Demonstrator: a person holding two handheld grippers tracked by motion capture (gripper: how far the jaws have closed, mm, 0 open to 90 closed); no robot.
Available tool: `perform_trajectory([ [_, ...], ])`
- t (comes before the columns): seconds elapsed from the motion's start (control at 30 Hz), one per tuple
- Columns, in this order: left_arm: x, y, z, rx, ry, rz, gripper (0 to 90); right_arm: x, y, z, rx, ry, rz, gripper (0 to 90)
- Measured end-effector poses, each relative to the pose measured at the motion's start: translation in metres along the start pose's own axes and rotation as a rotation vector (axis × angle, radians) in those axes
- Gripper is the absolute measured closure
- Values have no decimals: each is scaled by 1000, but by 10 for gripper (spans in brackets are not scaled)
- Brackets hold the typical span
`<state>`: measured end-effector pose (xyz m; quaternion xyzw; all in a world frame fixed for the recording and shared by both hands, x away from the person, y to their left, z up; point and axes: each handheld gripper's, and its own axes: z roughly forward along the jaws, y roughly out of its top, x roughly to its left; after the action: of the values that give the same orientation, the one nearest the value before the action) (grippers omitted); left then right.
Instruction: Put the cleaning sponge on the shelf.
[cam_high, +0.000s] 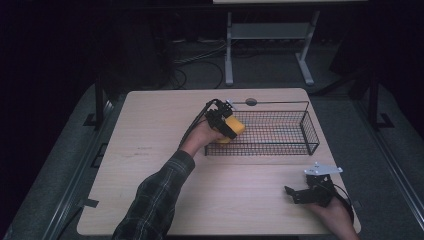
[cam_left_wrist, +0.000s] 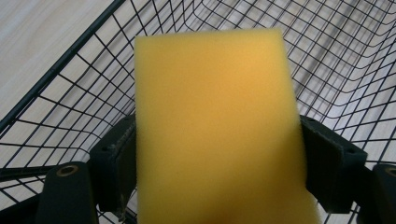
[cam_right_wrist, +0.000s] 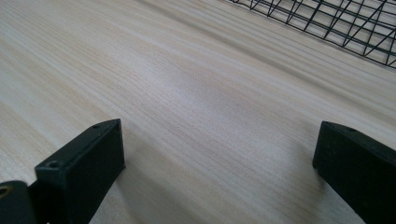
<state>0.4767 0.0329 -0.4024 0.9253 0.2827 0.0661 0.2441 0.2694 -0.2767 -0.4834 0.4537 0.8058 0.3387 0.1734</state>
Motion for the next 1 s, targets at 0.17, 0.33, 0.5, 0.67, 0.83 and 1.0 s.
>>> perform_trajectory([
  [0.17,0,0,-1,5,-6,5,214,0,0,0,1,0,1,13],
  [0.33,0,0,-1,5,-8,7,209,0,0,0,1,1,2,13],
  [0.5,0,-1,0,12,-7,6,203,0,0,0,1,0,1,14],
  [0.67,1,-2,0,20,-5,6,192,0,0,0,1,1,1,14],
  [0.83,1,-2,-2,16,-3,8,171,0,0,0,1,0,1,14],
  [1.0,1,-1,-3,13,0,4,170,0,0,0,1,1,2,13],
])
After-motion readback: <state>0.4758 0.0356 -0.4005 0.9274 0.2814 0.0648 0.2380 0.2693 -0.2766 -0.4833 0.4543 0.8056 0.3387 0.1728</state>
